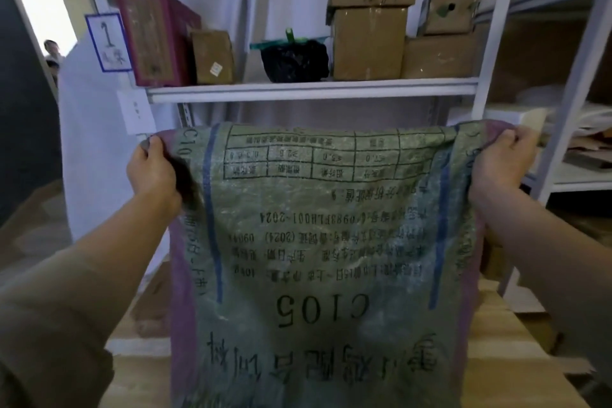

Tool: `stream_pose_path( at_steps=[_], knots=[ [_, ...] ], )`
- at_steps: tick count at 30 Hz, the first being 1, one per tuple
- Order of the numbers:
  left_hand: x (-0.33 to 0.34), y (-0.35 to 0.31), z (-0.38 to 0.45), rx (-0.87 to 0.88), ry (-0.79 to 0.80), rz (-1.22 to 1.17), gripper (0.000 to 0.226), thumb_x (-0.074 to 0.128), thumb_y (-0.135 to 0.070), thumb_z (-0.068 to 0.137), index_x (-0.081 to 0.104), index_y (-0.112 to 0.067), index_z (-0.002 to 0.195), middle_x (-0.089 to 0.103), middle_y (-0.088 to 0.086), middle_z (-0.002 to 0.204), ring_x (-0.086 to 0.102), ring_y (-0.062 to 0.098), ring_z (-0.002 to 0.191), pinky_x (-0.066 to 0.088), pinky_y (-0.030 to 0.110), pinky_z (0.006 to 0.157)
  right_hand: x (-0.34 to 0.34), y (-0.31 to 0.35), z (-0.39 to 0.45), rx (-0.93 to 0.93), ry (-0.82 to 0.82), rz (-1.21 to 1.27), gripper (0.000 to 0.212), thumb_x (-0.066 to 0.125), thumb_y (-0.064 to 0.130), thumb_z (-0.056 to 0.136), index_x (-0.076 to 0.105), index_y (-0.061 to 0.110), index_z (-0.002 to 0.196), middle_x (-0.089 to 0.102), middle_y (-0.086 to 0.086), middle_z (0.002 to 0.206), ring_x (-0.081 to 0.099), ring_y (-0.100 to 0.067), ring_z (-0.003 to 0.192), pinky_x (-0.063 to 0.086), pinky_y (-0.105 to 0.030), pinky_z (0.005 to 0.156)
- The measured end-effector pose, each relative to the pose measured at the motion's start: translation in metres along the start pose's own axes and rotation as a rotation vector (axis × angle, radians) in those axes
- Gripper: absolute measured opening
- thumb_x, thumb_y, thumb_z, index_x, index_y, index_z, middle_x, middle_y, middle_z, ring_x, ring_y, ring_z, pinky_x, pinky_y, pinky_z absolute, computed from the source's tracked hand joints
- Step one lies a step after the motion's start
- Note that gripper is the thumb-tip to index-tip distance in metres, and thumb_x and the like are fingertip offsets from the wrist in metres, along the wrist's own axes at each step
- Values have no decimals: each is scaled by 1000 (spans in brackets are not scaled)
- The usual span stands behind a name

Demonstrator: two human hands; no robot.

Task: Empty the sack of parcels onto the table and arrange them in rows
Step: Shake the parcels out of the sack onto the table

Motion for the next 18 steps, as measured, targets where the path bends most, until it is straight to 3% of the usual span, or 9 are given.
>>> stream_pose_path(
  at_steps=[3,5,7,9,12,14,16,18],
  knots=[
    [16,-40,-19,56,35,9,20,56,-32,96,66,-24,81,69,-2,94,67,20,103,55,36,94,-13,24,16,-58,-64,78,24,29,12,106,43,22,89,43,14,83,44,2,71,36,-5,67],
    [28,-61,-35,99,131,31,21,65,-42,91,68,-21,97,70,-4,96,68,14,94,57,28,83,-23,37,27,-107,-106,25,15,29,17,106,42,19,98,43,14,85,47,-7,81,34,-11,71],
    [41,-77,-47,188,300,171,49,75,-52,80,63,-19,114,70,-6,103,67,8,92,55,25,79,-32,48,36,-127,-97,20,10,33,27,106,37,19,104,44,12,90,47,-11,90,32,-16,74],
    [58,-86,-55,294,399,399,77,85,-56,65,57,-14,123,65,1,119,65,14,106,54,33,90,-37,59,40,-130,20,62,27,45,43,102,35,19,110,47,5,104,48,-11,93,36,-22,79],
    [88,-98,-77,440,245,798,103,90,-47,62,35,-2,136,34,16,144,43,32,129,41,45,108,-38,74,33,-259,303,-48,69,68,55,86,33,12,127,41,-1,118,46,-9,100,38,-19,81],
    [106,-107,-98,510,140,891,97,88,-37,70,30,1,138,27,18,145,43,39,126,41,50,101,-37,82,32,-448,382,-263,92,82,54,71,31,7,131,39,-4,121,44,-13,106,38,-23,89],
    [119,-115,-109,552,95,899,94,84,-37,74,28,-1,140,27,18,146,48,42,121,44,53,93,-42,90,34,-571,334,-523,94,88,50,64,33,7,128,42,-5,119,47,-18,101,43,-33,84],
    [126,-122,-113,545,88,891,97,81,-41,77,23,-3,144,25,19,148,47,44,122,43,53,95,-52,97,40,-510,205,-691,79,86,35,72,34,10,126,53,-12,119,57,-33,100,49,-45,81]
  ],
)
Point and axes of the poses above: each hand's wrist, its own z-axis towards the middle knuckle, its own x-axis out of the palm, y = z × x, the point moved 2 cm from there along z, towards the middle knuckle
